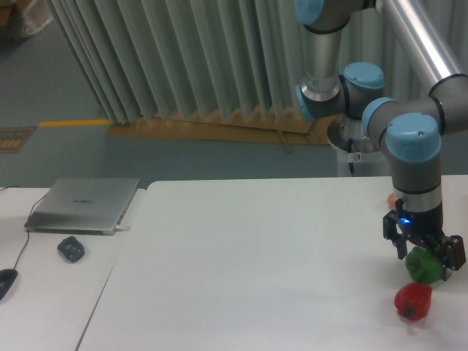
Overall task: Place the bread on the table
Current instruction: 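Raise the open gripper up and away from the green pepper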
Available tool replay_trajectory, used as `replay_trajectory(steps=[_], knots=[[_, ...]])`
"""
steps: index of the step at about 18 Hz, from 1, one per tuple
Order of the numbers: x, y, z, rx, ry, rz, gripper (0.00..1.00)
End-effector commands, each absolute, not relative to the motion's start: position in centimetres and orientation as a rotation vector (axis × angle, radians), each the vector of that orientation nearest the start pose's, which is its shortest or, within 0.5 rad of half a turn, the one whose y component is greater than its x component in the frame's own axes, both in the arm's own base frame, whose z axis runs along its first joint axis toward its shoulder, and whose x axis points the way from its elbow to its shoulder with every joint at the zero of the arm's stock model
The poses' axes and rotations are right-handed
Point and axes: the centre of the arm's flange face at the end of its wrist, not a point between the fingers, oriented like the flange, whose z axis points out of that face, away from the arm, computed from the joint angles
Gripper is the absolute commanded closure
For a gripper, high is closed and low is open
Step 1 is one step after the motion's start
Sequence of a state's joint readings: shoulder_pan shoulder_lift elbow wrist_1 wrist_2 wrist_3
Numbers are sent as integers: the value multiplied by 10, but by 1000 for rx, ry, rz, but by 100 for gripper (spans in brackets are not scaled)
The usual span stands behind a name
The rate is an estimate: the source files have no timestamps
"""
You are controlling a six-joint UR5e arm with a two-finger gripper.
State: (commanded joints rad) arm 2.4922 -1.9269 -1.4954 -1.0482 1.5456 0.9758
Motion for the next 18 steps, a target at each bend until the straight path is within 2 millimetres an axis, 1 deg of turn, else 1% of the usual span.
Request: replay_trajectory(steps=[3, 7, 9, 12, 13, 14, 16, 17, 18], knots=[[-434, 499, 382, -2953, 78, 264, 0], [-434, 497, 380, -2959, 65, 262, 0], [-433, 497, 383, -2957, 65, 269, 0], [-437, 493, 384, -2956, 54, 267, 0], [-438, 490, 389, -2952, 55, 274, 0], [-441, 481, 396, -2955, 47, 291, 0], [-453, 465, 401, -2966, 9, 269, 0], [-460, 453, 406, -2977, 13, 265, 0], [-463, 432, 421, -2987, 110, 290, 0]])
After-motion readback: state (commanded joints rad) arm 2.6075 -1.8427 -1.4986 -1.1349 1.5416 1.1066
